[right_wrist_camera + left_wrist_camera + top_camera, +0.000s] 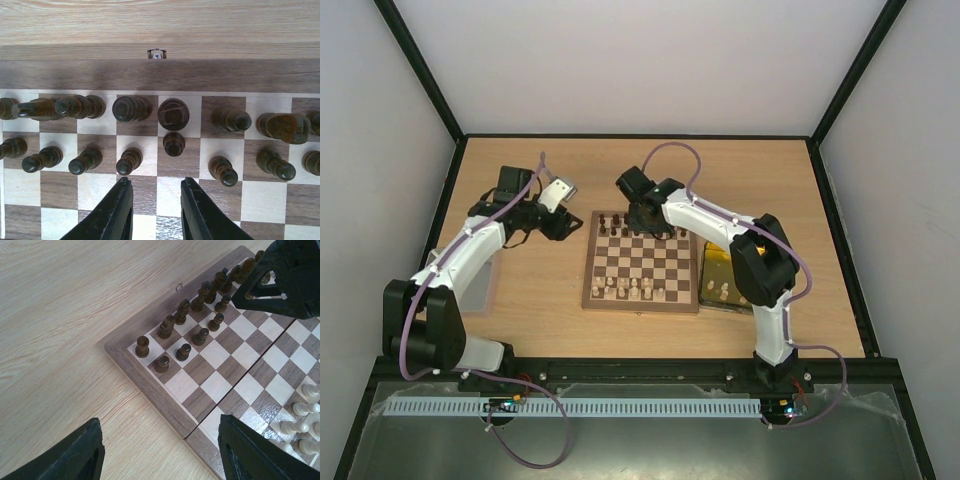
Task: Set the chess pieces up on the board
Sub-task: Move the chess piece to the chessboard, then move the chess piece to the center of the board.
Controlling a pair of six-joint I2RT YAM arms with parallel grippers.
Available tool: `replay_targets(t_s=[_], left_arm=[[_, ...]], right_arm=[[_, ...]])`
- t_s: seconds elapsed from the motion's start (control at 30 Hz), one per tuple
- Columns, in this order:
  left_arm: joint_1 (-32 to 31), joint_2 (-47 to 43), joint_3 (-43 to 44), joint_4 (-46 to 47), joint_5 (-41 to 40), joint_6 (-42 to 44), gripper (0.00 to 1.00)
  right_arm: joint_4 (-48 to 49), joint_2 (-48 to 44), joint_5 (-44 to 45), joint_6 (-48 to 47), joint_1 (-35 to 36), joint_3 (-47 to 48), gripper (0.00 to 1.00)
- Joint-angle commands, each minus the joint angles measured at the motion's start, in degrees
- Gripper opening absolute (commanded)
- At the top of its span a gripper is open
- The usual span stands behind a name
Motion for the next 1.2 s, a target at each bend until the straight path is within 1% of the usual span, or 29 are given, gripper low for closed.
replay_targets(t_s=[0.0,0.1,0.17,0.23,0.37,0.53,1.17], left_arm=[[0.3,-1.5,-0.9,1.1,1.3,-0.7,0.63],[0.4,-2.2,-1.4,0.7,3.8,0.5,0.55],[0.9,-2.4,-1.3,-1.0,8.3,2.2,0.49],[1.3,-2.4,-1.0,-2.5,12.1,3.6,0.47],[1.6,-2.2,-0.8,-2.7,12.4,3.7,0.47],[1.7,-2.6,-0.9,-2.6,12.1,3.6,0.50],[2.2,-3.1,-1.1,-2.2,11.9,3.4,0.51]], right_arm=[[0.3,1.6,1.4,-0.6,0.2,1.5,0.25],[0.6,1.9,1.7,-0.5,0.2,1.1,0.24],[0.9,2.0,1.7,-0.4,0.2,0.8,0.24],[1.2,1.9,1.8,-0.3,0.2,0.5,0.24],[1.5,2.2,2.6,-0.4,0.2,0.3,0.22],[1.4,3.1,3.3,-0.6,0.1,0.6,0.22],[3.5,4.5,4.3,-0.1,-0.9,0.5,0.22]])
